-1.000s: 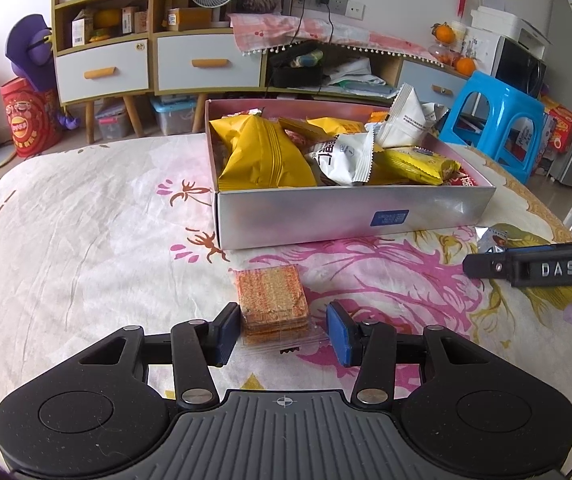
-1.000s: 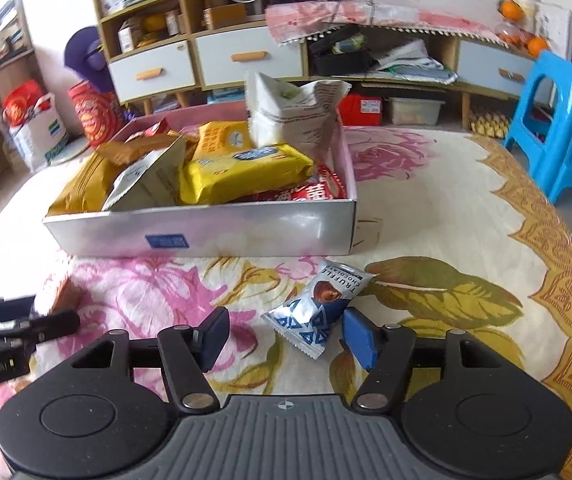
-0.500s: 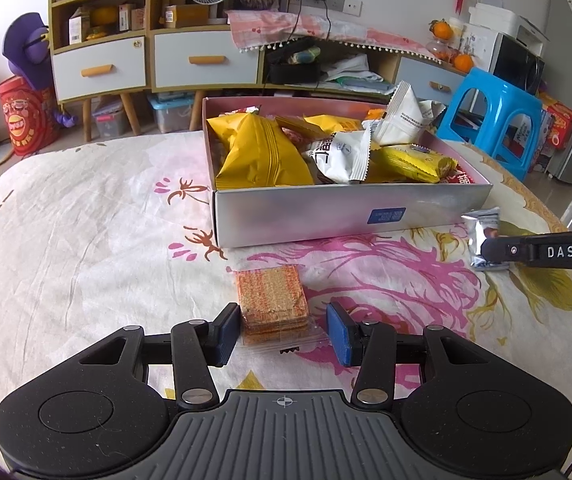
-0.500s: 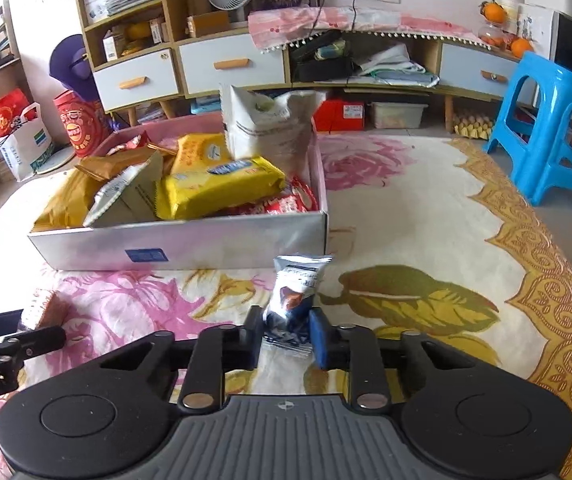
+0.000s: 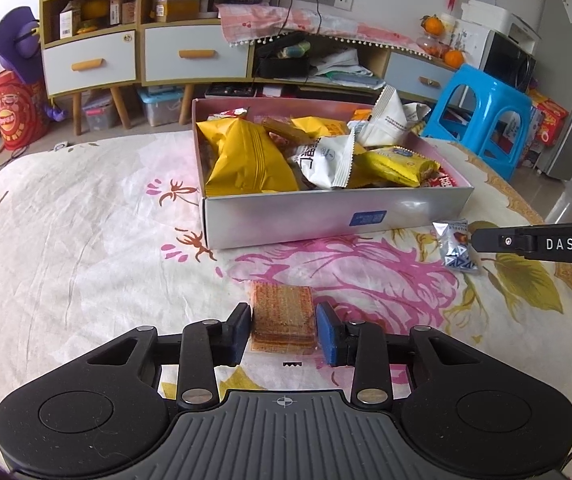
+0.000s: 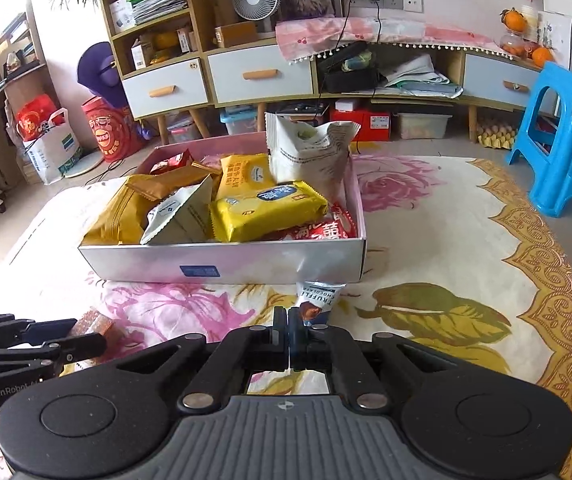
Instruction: Organize snacks
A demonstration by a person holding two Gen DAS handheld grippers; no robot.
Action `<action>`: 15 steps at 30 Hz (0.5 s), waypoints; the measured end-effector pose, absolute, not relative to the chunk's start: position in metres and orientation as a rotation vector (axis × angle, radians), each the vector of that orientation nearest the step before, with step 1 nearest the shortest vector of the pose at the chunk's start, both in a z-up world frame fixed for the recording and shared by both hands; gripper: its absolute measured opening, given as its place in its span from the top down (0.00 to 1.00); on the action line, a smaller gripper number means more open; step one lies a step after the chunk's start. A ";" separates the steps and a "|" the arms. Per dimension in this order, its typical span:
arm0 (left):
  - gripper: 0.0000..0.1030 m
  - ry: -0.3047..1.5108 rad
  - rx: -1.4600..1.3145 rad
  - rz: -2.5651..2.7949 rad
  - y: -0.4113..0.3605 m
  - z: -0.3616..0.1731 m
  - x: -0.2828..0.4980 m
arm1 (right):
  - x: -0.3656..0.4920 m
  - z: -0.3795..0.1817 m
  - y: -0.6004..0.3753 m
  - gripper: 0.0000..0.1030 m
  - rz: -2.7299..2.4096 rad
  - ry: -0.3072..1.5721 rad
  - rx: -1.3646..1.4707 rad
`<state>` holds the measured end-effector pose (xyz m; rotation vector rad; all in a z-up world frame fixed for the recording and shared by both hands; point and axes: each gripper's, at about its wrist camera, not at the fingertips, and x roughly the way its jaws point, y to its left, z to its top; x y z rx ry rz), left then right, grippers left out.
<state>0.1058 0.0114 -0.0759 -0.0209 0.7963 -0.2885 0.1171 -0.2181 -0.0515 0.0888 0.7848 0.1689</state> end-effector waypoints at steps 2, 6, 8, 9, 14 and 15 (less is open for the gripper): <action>0.66 0.784 -0.021 -0.274 0.012 -0.076 0.106 | 0.121 -0.057 -0.219 0.80 0.136 0.808 0.094; 0.48 0.791 -0.024 -0.271 0.012 -0.077 0.108 | 0.128 -0.066 -0.218 0.59 0.105 0.823 0.075; 0.43 0.801 -0.024 -0.273 0.011 -0.080 0.110 | 0.133 -0.071 -0.216 0.59 0.093 0.835 0.049; 0.42 0.810 -0.020 -0.273 0.010 -0.082 0.111 | 0.136 -0.074 -0.215 0.58 0.086 0.841 0.041; 0.38 0.805 0.026 -0.264 0.005 -0.089 0.114 | 0.141 -0.081 -0.207 0.59 0.074 0.840 0.000; 0.39 0.803 0.033 -0.264 0.004 -0.089 0.114 | 0.141 -0.081 -0.205 0.63 0.075 0.834 -0.012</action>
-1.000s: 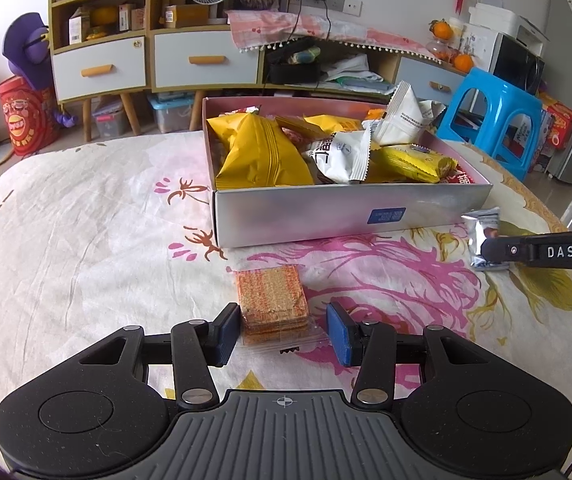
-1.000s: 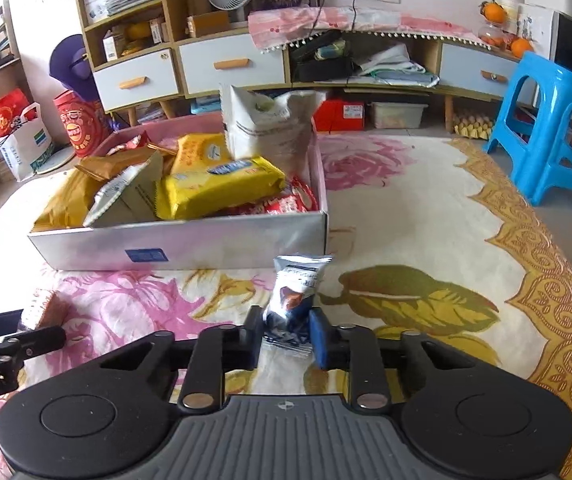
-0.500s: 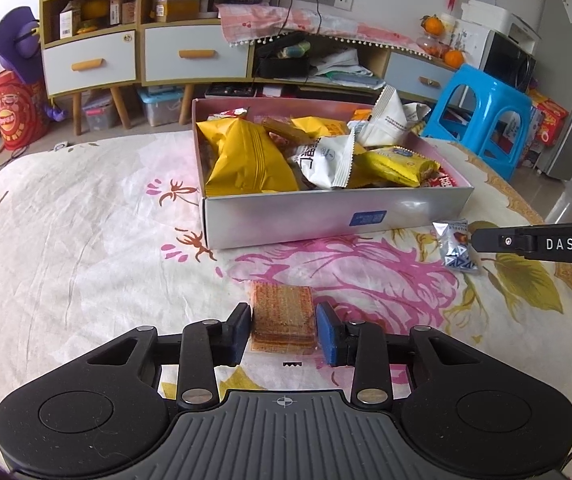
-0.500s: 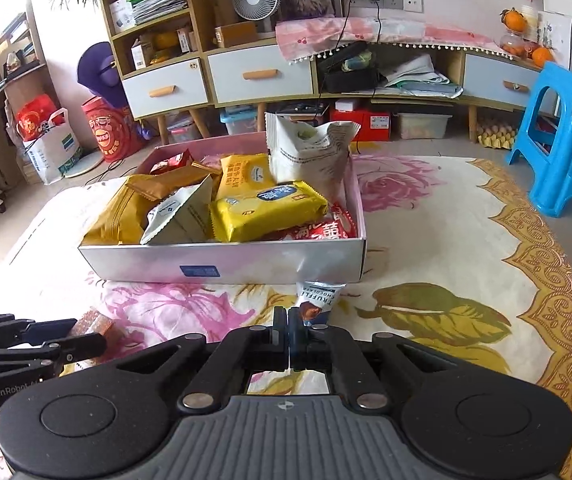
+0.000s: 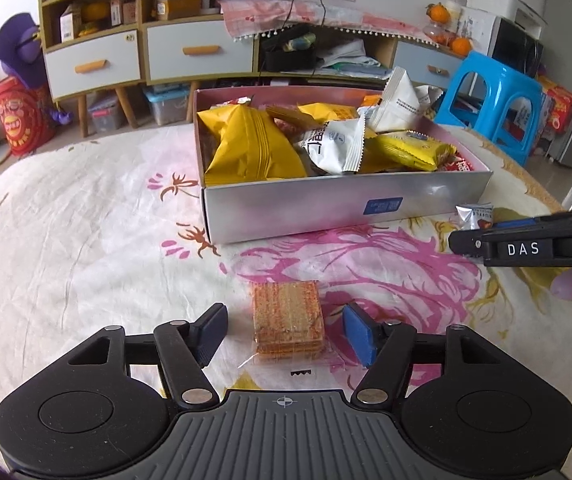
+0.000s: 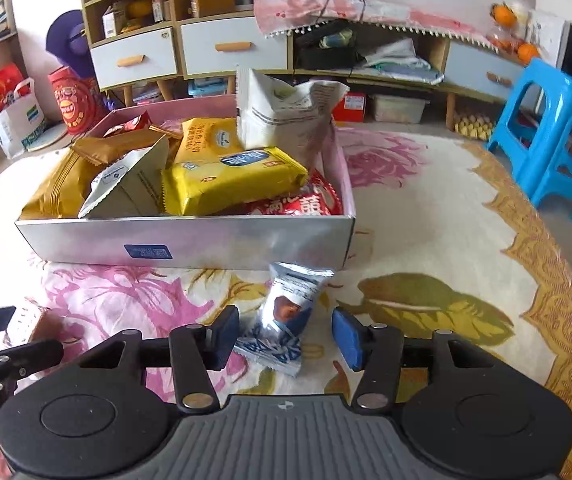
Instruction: Organize snacks
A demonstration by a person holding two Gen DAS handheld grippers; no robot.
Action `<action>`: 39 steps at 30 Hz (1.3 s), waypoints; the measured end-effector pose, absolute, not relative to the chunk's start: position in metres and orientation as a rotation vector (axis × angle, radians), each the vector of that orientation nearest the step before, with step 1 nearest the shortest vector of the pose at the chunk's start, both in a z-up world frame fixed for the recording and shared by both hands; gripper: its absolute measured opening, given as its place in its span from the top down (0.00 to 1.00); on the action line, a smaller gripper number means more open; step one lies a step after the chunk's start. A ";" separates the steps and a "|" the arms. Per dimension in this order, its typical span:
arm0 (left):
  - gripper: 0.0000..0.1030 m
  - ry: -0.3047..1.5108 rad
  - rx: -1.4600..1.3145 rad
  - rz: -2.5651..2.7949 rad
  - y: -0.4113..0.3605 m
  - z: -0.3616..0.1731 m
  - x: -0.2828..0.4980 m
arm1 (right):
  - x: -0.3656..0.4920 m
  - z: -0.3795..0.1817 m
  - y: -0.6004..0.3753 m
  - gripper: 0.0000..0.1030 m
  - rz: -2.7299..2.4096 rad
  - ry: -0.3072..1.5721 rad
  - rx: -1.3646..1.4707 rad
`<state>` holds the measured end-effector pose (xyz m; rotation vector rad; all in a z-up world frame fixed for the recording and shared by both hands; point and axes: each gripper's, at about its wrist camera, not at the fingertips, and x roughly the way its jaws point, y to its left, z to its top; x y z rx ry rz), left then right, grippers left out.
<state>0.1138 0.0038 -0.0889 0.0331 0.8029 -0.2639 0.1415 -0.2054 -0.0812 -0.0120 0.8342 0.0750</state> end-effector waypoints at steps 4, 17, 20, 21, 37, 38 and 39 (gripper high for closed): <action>0.57 0.794 0.054 -0.260 0.003 -0.089 0.112 | 0.140 -0.080 -0.202 0.86 0.103 0.825 -0.038; 0.69 0.778 -0.035 -0.286 0.016 -0.066 0.109 | 0.128 -0.047 -0.207 0.89 0.192 0.817 0.091; 0.69 0.767 -0.049 -0.297 0.015 -0.057 0.106 | 0.124 -0.038 -0.206 0.89 0.200 0.811 0.113; 0.69 0.761 -0.055 -0.298 0.015 -0.053 0.106 | 0.122 -0.036 -0.206 0.89 0.204 0.810 0.127; 0.69 0.679 -0.134 -0.265 0.008 -0.009 0.200 | 0.187 -0.009 -0.210 0.88 0.250 0.772 0.277; 0.69 0.685 -0.143 -0.265 0.007 -0.010 0.207 | 0.193 -0.010 -0.209 0.88 0.247 0.778 0.279; 0.69 0.689 -0.146 -0.262 0.006 -0.011 0.213 | 0.197 -0.011 -0.209 0.88 0.244 0.783 0.281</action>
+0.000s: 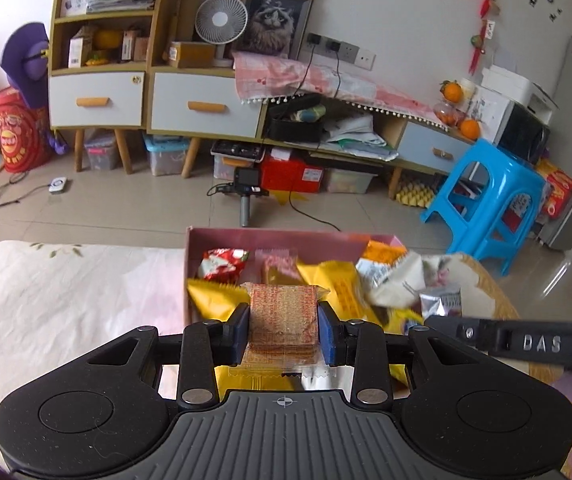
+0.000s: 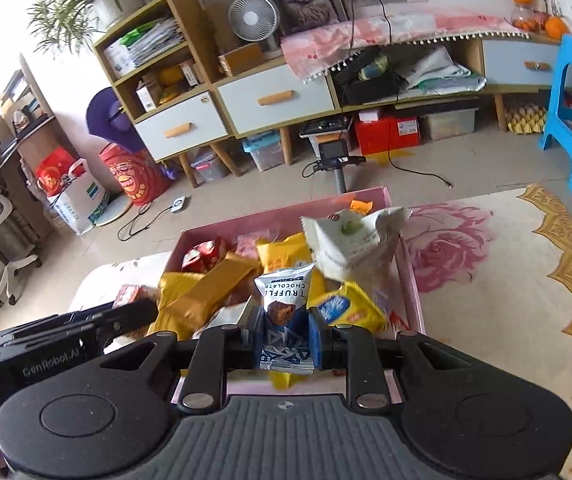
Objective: Organize snacks
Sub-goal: 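Carry the wafer and truffle pack into the pink box and open both tools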
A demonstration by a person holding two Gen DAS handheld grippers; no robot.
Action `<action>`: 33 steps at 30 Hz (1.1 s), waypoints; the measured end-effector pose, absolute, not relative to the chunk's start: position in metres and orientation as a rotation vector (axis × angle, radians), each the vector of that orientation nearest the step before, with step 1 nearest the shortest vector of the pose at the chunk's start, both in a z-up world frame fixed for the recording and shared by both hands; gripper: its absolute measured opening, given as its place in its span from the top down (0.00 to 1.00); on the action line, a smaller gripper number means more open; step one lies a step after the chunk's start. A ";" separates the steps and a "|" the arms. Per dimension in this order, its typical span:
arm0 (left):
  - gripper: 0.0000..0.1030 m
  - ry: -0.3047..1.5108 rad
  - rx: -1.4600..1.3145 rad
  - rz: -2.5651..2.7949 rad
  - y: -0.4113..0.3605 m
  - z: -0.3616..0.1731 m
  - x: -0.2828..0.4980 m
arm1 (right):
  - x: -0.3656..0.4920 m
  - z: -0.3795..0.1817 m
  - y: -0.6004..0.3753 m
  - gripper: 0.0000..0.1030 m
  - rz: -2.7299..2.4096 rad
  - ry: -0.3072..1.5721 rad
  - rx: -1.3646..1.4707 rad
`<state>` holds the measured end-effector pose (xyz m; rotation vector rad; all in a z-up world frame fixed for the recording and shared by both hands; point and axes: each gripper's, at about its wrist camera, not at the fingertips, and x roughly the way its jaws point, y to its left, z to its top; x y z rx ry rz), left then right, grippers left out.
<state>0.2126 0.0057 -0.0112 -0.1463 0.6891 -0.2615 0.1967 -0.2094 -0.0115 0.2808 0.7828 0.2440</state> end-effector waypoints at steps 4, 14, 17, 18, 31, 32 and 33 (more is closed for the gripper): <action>0.69 0.699 -0.137 -0.257 -0.003 -0.016 0.234 | 0.210 -0.015 -0.212 0.88 0.248 0.794 0.300; 0.60 0.725 -0.173 -0.273 -0.006 -0.019 0.255 | 0.217 -0.023 -0.211 0.83 0.235 0.817 0.282; 0.47 0.714 -0.167 -0.261 -0.006 -0.016 0.253 | 0.217 -0.022 -0.215 0.67 0.213 0.814 0.297; 0.45 0.715 -0.163 -0.262 -0.006 -0.015 0.253 | 0.217 -0.023 -0.217 0.65 0.210 0.813 0.303; 0.24 0.706 -0.151 -0.258 0.007 -0.001 0.213 | 0.192 -0.001 -0.227 0.33 0.189 0.766 0.263; 0.23 0.706 -0.145 -0.250 0.008 0.000 0.209 | 0.188 0.001 -0.227 0.30 0.188 0.763 0.252; 0.22 0.706 -0.136 -0.242 0.010 0.001 0.204 | 0.184 0.003 -0.227 0.26 0.188 0.761 0.240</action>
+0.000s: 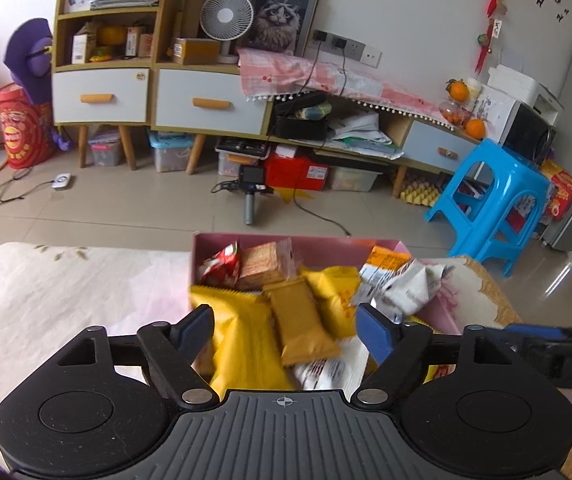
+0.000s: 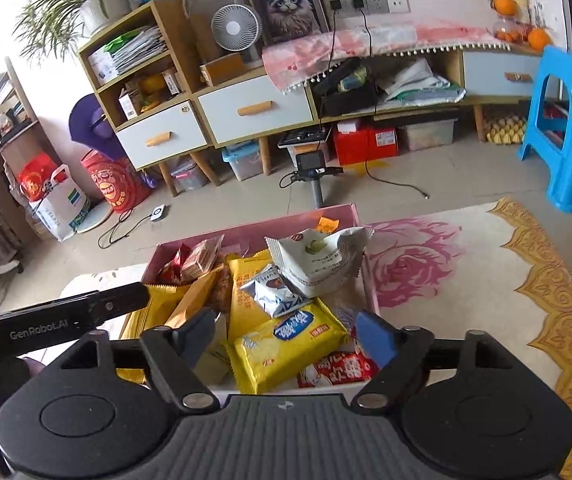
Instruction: Organize snacks
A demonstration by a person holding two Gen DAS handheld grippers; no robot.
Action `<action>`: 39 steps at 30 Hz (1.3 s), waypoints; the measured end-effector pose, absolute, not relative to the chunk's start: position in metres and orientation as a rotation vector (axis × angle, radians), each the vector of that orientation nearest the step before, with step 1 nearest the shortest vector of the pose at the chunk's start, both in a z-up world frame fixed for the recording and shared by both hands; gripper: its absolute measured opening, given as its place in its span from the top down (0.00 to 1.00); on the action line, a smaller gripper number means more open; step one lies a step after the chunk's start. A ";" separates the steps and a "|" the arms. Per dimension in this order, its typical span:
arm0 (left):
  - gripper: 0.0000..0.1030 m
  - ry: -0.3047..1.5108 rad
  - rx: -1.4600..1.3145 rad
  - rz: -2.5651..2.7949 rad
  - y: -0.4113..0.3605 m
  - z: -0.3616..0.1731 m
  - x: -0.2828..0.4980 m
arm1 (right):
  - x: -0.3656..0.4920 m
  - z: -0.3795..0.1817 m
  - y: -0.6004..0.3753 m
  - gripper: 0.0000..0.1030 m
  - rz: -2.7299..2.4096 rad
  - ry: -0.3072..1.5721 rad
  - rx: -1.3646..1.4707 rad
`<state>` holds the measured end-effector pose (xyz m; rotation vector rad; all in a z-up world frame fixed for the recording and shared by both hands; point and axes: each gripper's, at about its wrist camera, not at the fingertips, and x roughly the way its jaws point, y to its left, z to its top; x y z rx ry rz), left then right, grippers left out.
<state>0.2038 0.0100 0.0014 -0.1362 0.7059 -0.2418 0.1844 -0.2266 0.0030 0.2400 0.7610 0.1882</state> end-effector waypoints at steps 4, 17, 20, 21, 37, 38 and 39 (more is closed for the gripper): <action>0.16 0.710 -0.117 -0.212 0.018 0.007 0.185 | 0.169 0.009 -0.226 0.21 0.184 0.750 0.200; 0.07 0.808 -0.117 -0.076 0.043 0.016 0.121 | 0.116 0.019 -0.211 0.11 0.094 0.761 0.127; 0.05 0.817 -0.095 -0.043 0.042 0.018 0.107 | 0.105 0.020 -0.206 0.10 0.084 0.777 0.112; 0.04 0.820 -0.092 -0.042 0.041 0.018 0.104 | 0.102 0.020 -0.204 0.09 0.074 0.780 0.107; 0.01 0.934 -0.081 -0.038 0.035 0.013 0.072 | 0.067 0.027 -0.186 0.08 0.057 0.766 0.052; 0.01 0.938 -0.074 -0.043 0.033 0.014 0.070 | 0.066 0.028 -0.184 0.08 0.061 0.762 0.048; 0.01 0.941 -0.065 -0.042 0.032 0.015 0.069 | 0.064 0.028 -0.183 0.08 0.065 0.757 0.049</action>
